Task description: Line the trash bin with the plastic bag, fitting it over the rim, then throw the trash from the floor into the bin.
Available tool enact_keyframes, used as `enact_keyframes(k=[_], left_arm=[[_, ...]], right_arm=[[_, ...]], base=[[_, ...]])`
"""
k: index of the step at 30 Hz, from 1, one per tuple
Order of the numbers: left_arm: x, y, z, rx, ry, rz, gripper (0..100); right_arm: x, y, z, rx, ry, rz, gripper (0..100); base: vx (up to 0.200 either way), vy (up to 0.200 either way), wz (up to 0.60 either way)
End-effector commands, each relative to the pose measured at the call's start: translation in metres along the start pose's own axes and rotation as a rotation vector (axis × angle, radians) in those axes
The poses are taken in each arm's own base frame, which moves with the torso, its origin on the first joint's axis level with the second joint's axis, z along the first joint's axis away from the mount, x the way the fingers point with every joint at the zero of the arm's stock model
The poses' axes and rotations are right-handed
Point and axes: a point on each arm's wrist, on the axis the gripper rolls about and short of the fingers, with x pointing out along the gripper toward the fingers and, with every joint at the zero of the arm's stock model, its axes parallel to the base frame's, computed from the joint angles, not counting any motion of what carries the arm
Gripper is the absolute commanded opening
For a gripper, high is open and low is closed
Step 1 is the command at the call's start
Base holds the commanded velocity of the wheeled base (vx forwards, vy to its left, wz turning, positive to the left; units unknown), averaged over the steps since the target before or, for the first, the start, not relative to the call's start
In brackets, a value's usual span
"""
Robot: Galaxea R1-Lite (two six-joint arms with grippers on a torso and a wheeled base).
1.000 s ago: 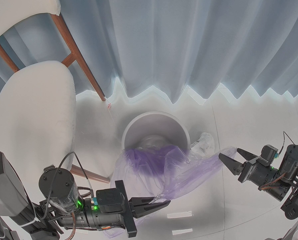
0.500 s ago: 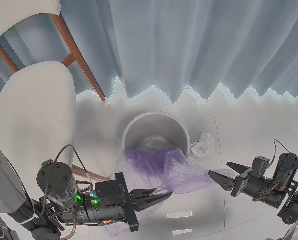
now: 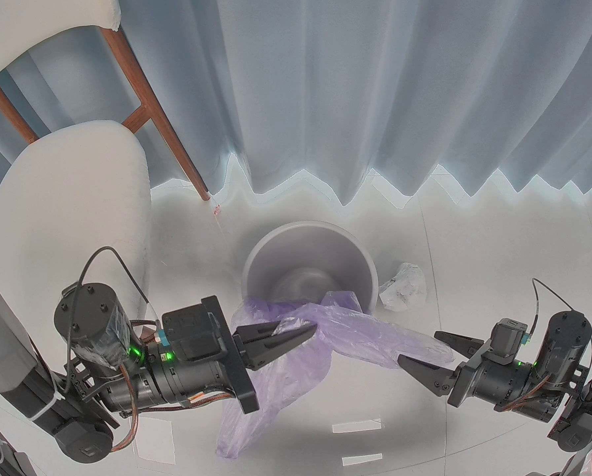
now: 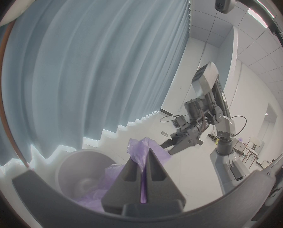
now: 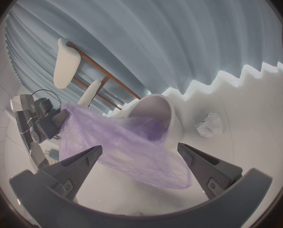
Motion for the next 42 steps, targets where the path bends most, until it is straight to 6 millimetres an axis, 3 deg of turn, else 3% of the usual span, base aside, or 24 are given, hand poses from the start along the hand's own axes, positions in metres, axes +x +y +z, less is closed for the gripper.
enact_keyframes(k=[1,5,12,20,26,31,32,42], left_arm=[[-0.001,0.012,0.005,0.017,-0.023,0.038,0],[0.000,0.018,0.009,0.031,-0.044,0.056,0],[-0.003,0.022,0.024,0.059,-0.095,0.073,0],[-0.009,0.019,0.044,0.078,-0.160,0.067,0],[-0.011,0.019,0.047,0.086,-0.170,0.074,0],[-0.010,0.018,0.045,0.086,-0.164,0.068,0],[-0.010,0.018,0.045,0.086,-0.164,0.068,0],[-0.008,0.018,0.035,0.059,-0.128,0.073,0]], right_arm=[[0.013,0.010,-0.001,-0.011,0.000,0.054,100],[0.041,0.007,-0.003,-0.020,0.002,0.055,100],[0.066,0.002,0.001,-0.014,-0.032,0.056,100],[0.067,-0.019,0.015,0.001,-0.090,-0.011,100],[0.070,-0.035,0.025,0.012,-0.134,-0.065,100],[0.068,-0.035,0.028,0.053,-0.152,-0.070,100],[0.068,-0.035,0.028,0.053,-0.152,-0.070,0],[0.059,-0.014,0.043,0.082,-0.218,-0.017,0]], base=[[0.000,0.000,0.00],[0.000,0.000,0.00],[0.000,0.000,0.00],[0.000,0.000,0.00],[0.000,0.000,0.00],[0.000,0.000,0.00],[0.000,0.000,0.00],[0.000,0.000,0.00]])
